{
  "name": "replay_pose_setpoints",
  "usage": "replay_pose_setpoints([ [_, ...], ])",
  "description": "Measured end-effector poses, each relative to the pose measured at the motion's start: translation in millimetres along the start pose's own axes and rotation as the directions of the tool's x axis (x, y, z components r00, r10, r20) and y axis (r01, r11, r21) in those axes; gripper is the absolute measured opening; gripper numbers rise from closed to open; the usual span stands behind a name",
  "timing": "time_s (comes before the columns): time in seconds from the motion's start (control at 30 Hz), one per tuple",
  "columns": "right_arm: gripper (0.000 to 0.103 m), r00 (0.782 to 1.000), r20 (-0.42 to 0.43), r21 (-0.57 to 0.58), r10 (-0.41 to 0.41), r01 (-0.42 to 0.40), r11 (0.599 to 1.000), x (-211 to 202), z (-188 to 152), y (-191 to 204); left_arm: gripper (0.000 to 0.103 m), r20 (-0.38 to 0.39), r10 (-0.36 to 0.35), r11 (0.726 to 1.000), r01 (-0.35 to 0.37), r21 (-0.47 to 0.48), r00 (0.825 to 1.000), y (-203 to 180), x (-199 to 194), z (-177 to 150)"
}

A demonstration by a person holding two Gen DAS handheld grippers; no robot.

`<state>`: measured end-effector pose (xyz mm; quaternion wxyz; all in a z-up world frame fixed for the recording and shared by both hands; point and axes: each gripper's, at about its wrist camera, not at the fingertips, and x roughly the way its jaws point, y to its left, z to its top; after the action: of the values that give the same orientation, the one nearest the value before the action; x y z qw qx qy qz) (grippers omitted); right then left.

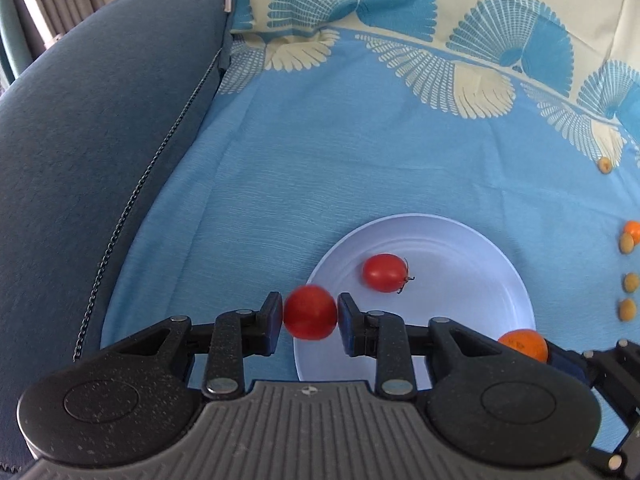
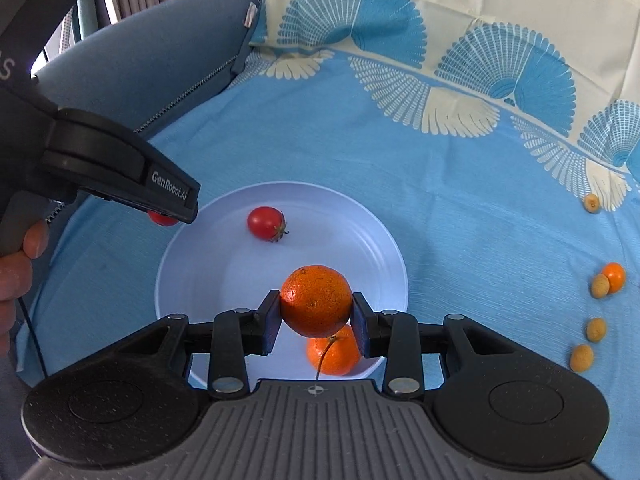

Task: Organize fruits
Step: 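Carry both fruits over the plate and release them from both tools, then lift both open tools away from the plate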

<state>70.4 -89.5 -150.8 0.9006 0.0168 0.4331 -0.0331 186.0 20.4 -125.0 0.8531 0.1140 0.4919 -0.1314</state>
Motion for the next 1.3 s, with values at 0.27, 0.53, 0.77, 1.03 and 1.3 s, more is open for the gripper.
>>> replay_pose_setpoints([
  [0.27, 0.09, 0.996, 0.073, 0.007, -0.042, 0.041, 0.999, -27.0, 3.7, -3.1, 0.103, 0.089, 0.065, 0.998, -0.064, -0.013, 0.994, 6.2, -36.6, -7.0],
  [0.53, 0.097, 0.999, 0.03, 0.115, -0.017, 0.013, 0.993, -91.6, -31.0, 1.3, 0.103, 0.051, 0.099, 0.994, -0.097, -0.049, 0.994, 25.3, -93.5, -63.3],
  [0.77, 0.1, 0.986, 0.144, 0.1, -0.079, 0.064, 0.993, -151.9, -54.2, 22.7, 0.103, 0.093, 0.084, 0.993, -0.075, -0.091, 0.992, 31.5, -143.1, -92.9],
  [1.03, 0.102, 0.97, 0.226, 0.07, -0.091, 0.077, 0.995, -194.0, -73.4, 34.8, 0.103, 0.193, 0.095, 0.995, -0.085, -0.058, 0.977, 18.9, -187.5, -115.4],
  [1.3, 0.102, 0.955, 0.281, 0.088, -0.099, 0.077, 0.993, -220.6, -87.4, 36.0, 0.103, 0.25, 0.116, 0.993, -0.103, -0.062, 0.961, 17.3, -217.2, -128.9],
])
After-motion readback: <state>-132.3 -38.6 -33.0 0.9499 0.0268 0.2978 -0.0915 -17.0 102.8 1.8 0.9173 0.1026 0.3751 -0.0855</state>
